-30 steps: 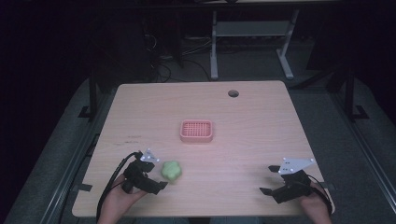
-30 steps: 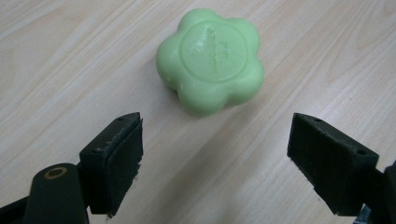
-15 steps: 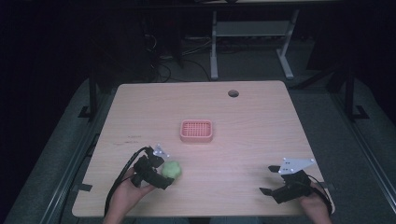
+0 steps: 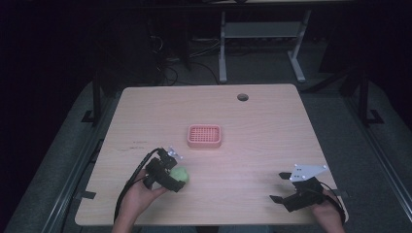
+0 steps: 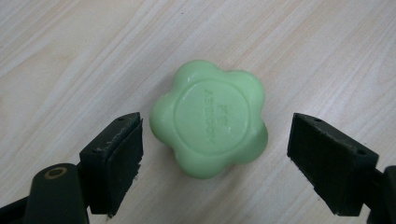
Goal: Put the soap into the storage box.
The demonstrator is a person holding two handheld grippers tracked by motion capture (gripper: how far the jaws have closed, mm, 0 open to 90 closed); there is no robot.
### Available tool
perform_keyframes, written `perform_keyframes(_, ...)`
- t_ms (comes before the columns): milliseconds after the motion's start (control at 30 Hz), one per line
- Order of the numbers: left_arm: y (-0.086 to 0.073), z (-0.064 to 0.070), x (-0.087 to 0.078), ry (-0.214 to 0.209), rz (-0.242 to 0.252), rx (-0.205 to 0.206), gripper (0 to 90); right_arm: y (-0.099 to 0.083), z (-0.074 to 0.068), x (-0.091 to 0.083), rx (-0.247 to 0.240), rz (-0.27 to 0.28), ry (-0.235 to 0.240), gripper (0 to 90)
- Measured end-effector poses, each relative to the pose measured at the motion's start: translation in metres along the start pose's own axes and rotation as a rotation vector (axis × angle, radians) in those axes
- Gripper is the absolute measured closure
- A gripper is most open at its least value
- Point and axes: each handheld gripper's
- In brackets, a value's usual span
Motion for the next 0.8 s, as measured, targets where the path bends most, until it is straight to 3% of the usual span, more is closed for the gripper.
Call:
perform_keyframes(467,0.008,-0.001,0.015,0.012,-0.059,-0.016,18.7,0.000,0.000,0.000,-0.001,0.003,0.001,13.8)
perform_keyframes(800,0.011,-0.001,0.021,0.018,-0.099,-0.002,19.8,0.000,0.000,0.000,-0.001,0.003,0.001,13.8)
Point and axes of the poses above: each handheld gripper's, and its own axes: x roughly forward along the jaws, y roughly out of its top, z roughly to its right, and after that the axes turned 1 degree about z, right-handed
